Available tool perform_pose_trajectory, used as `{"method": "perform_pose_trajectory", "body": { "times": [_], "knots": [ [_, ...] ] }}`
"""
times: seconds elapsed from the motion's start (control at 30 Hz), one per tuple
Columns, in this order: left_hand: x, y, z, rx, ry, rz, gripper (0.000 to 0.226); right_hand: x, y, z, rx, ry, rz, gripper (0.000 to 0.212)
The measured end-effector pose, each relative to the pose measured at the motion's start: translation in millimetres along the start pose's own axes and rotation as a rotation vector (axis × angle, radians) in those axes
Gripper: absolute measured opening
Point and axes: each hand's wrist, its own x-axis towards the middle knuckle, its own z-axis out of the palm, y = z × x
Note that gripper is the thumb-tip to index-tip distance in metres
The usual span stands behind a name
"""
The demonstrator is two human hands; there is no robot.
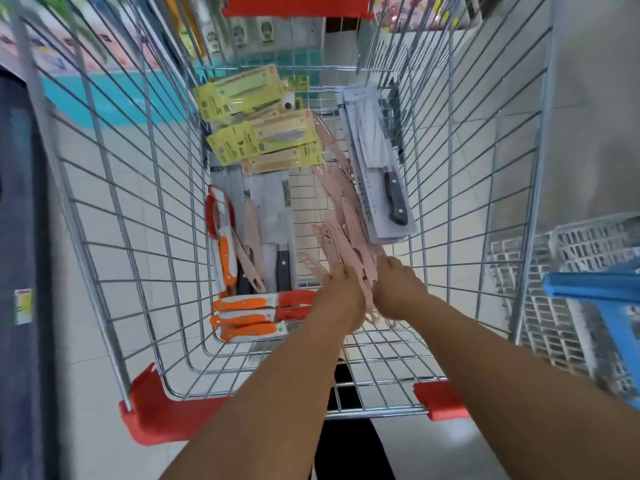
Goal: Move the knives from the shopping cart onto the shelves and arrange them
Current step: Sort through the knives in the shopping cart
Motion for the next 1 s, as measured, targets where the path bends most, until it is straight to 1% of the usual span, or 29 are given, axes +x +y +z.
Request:
{"method": "perform_pose_trajectory", "body": {
  "times": [0.07,0.1,0.13,0.2,0.27,0.33,0.37,0.43,0.5,0.57,0.7,0.77,0.87,0.93,1.0],
  "knots": [
    [-0.9,-8.4,-5.6,0.029,0.014,0.046,0.070,1.3,-4.8,-5.0,-0.005,0.027,-0.042,0.063],
    [-2.0,-13.4,-8.8,0.033,0.029,0.065,0.070,2.0,-8.5,-7.6,0.012,0.055,-0.073,0.061],
    [-4.4,-18.9,-13.0,0.030,0.067,0.073,0.069,3.0,-13.2,-9.7,0.038,0.097,-0.115,0.056],
    [-7.9,-31.5,-21.8,0.029,0.203,0.056,0.068,4.0,-26.5,-13.6,0.097,0.173,-0.188,0.049],
    [-11.1,-45.2,-30.8,0.040,0.328,-0.020,0.067,5.1,-42.2,-15.2,0.153,0.207,-0.234,0.049],
    [-13.4,-61.5,-41.5,0.029,0.434,-0.160,0.067,7.1,-59.3,-13.8,0.186,0.203,-0.278,0.050],
    [-14.8,-69.0,-46.9,0.010,0.462,-0.235,0.068,9.1,-66.4,-11.3,0.196,0.199,-0.306,0.051],
    [-17.4,-85.4,-55.3,-0.044,0.483,-0.363,0.073,14.3,-82.6,-3.9,0.194,0.178,-0.369,0.051],
    [-20.0,-98.3,-59.8,-0.107,0.467,-0.440,0.077,18.8,-98.5,4.0,0.185,0.150,-0.395,0.050],
    [-19.9,-108.4,-60.1,-0.148,0.437,-0.481,0.079,22.9,-113.3,11.4,0.175,0.129,-0.412,0.049],
    [-12.3,-121.0,-56.3,-0.156,0.383,-0.524,0.085,31.6,-136.8,26.7,0.187,0.062,-0.424,0.050],
    [-8.5,-124.1,-56.4,-0.141,0.403,-0.523,0.079,34.5,-146.7,31.3,0.171,0.066,-0.414,0.045],
    [-5.8,-125.7,-56.3,-0.124,0.428,-0.528,0.064,37.0,-155.6,34.5,0.084,0.096,-0.455,0.029],
    [-1.2,-127.8,-52.9,-0.122,0.449,-0.547,0.059,39.3,-154.6,36.8,0.031,0.124,-0.485,0.027],
    [3.7,-129.4,-50.4,-0.156,0.459,-0.568,0.055,41.8,-151.4,37.7,0.037,0.123,-0.491,0.030]
  ]
}}
